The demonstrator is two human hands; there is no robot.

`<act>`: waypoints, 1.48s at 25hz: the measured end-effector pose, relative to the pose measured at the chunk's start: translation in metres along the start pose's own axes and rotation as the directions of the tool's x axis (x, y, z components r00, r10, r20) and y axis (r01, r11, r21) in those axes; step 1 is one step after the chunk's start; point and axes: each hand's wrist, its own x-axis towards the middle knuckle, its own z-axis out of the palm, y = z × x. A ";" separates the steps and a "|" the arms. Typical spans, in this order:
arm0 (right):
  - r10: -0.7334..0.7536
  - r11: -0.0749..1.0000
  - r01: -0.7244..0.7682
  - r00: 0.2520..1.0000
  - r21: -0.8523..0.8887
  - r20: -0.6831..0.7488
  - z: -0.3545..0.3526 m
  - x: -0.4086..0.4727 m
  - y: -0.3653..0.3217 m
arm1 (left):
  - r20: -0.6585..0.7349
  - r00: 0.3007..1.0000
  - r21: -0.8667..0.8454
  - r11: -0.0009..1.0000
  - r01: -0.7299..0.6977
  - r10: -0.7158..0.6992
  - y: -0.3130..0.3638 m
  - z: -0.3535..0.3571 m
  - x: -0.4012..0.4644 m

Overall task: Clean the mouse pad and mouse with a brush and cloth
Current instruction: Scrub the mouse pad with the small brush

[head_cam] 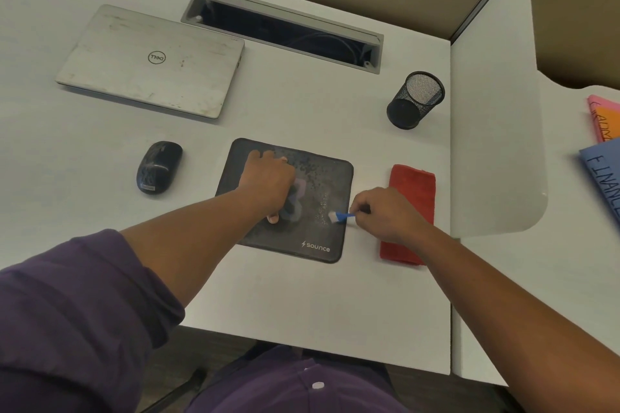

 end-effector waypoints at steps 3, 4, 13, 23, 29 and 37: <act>-0.024 0.999 0.017 0.975 -0.037 -0.219 -0.004 0.007 -0.005 | -0.022 1.000 0.005 1.000 0.004 -0.004 0.001 0.000 0.000; -0.042 0.996 0.022 0.974 -0.091 -0.223 -0.002 0.009 -0.005 | -0.021 1.000 0.005 1.000 0.002 -0.002 0.001 0.000 0.001; -0.003 0.998 -0.014 0.964 -0.062 -0.265 -0.002 0.008 -0.004 | -0.010 1.000 0.006 1.000 -0.003 0.003 0.000 0.000 0.001; 0.064 0.995 -0.075 0.987 -0.067 -0.150 -0.005 0.004 0.003 | 0.039 0.999 0.014 1.000 -0.007 0.006 0.000 -0.004 -0.001; 0.006 0.992 0.013 0.988 0.122 -0.154 0.001 -0.002 -0.003 | 0.029 1.000 0.000 1.000 0.000 0.000 0.000 -0.004 -0.001; -0.017 0.986 0.017 1.000 0.168 -0.004 0.023 -0.014 -0.004 | 0.014 1.000 0.006 1.000 0.010 -0.010 0.001 -0.003 -0.001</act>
